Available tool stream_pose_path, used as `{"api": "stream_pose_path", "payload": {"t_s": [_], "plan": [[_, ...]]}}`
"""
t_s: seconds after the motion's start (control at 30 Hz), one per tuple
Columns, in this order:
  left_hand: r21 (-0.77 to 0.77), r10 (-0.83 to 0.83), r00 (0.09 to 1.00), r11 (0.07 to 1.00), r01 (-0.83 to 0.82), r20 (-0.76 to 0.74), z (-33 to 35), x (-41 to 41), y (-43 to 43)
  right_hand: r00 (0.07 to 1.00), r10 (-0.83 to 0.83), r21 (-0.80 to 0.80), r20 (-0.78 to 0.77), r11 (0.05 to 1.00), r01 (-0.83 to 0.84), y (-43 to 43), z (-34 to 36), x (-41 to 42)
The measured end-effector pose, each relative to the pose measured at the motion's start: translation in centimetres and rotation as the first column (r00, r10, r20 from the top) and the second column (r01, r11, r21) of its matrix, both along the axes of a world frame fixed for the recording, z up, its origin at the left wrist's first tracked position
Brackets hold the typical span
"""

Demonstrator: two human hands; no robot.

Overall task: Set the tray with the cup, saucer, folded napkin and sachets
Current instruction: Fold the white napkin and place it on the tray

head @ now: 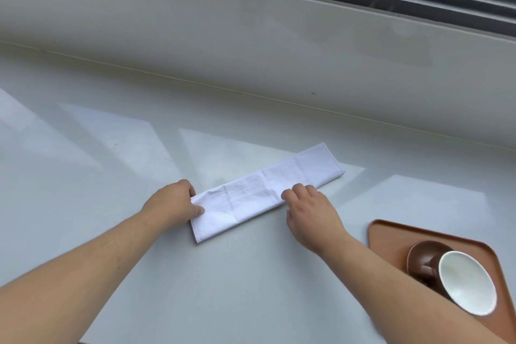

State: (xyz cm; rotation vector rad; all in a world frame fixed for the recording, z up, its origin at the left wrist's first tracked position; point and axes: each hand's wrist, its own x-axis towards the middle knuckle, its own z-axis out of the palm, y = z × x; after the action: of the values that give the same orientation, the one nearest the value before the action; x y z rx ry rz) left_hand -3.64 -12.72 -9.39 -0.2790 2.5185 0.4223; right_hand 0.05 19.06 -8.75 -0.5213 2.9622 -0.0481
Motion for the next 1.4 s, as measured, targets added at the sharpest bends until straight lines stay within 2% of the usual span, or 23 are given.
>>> {"api": "stream_pose_path", "payload": {"t_s": [0.13,0.2,0.23,0.3,0.37,0.47,0.57,0.67,0.73,0.8,0.9,1.0,1.07,1.1,1.17,1.23,1.4], "plan": [[0.069,0.018,0.998,0.997,-0.022,0.067,0.0,0.2,0.3,0.997,0.070,-0.037,0.035,0.997,-0.069,-1.5,-0.2,2.6],[0.238,0.134,0.987,0.959,-0.153,0.091,0.0,0.7,0.7,0.994,0.102,-0.061,0.046,0.993,-0.099,-2.2,-0.4,3.8],[0.353,0.214,0.965,0.900,-0.254,0.150,0.2,1.0,1.0,0.992,0.116,-0.069,0.050,0.991,-0.112,-2.5,-0.4,4.3],[0.536,0.296,0.896,0.722,-0.437,0.330,0.7,2.0,1.7,0.988,0.139,-0.089,0.062,0.987,-0.134,-3.0,-0.5,5.4],[0.622,0.295,0.850,0.584,-0.522,0.437,1.3,3.0,2.6,0.987,0.146,-0.119,0.068,0.983,-0.138,-3.5,-0.5,6.3],[0.686,0.297,0.801,0.414,-0.598,0.519,2.2,4.8,4.2,0.990,0.131,-0.162,0.049,0.979,-0.121,-3.9,-0.1,7.8],[0.714,0.275,0.776,0.306,-0.630,0.568,3.1,6.9,5.9,0.995,0.102,-0.199,0.017,0.975,-0.097,-3.9,0.5,8.9],[0.719,0.255,0.766,0.266,-0.642,0.590,4.0,9.6,7.6,0.997,0.080,-0.218,0.005,0.973,-0.077,-3.3,1.2,10.0],[0.713,0.237,0.773,0.299,-0.634,0.588,4.1,11.4,8.4,0.996,0.089,-0.215,0.005,0.973,-0.086,-2.5,1.6,10.9],[0.700,0.197,0.794,0.384,-0.602,0.575,4.2,13.3,8.9,0.995,0.092,-0.229,0.029,0.970,-0.083,-1.5,2.0,12.1],[0.651,0.084,0.859,0.617,-0.442,0.504,4.0,15.8,9.3,0.988,0.112,-0.236,0.103,0.968,-0.085,0.2,2.2,14.4],[0.491,0.063,0.943,0.841,-0.226,0.326,3.4,17.5,9.1,0.972,0.174,-0.240,0.155,0.961,-0.134,1.9,2.1,16.8],[0.375,0.004,0.985,0.924,-0.068,0.171,2.9,18.1,8.9,0.959,0.205,-0.236,0.194,0.959,-0.158,2.8,2.1,18.1],[0.302,-0.086,0.991,0.952,0.053,0.099,2.6,18.2,8.9,0.954,0.214,-0.234,0.211,0.958,-0.163,3.2,2.2,18.7],[0.143,-0.293,0.956,0.946,0.290,0.005,2.3,18.1,9.3,0.947,0.223,-0.240,0.233,0.956,-0.167,3.9,2.2,19.6],[0.063,-0.421,0.907,0.905,0.421,-0.022,2.1,17.8,10.3,0.945,0.220,-0.252,0.242,0.955,-0.158,4.5,2.4,20.1],[0.036,-0.527,0.849,0.849,0.528,-0.020,1.7,16.6,13.7,0.949,0.187,-0.310,0.252,0.945,-0.104,5.5,3.0,19.8]]}}
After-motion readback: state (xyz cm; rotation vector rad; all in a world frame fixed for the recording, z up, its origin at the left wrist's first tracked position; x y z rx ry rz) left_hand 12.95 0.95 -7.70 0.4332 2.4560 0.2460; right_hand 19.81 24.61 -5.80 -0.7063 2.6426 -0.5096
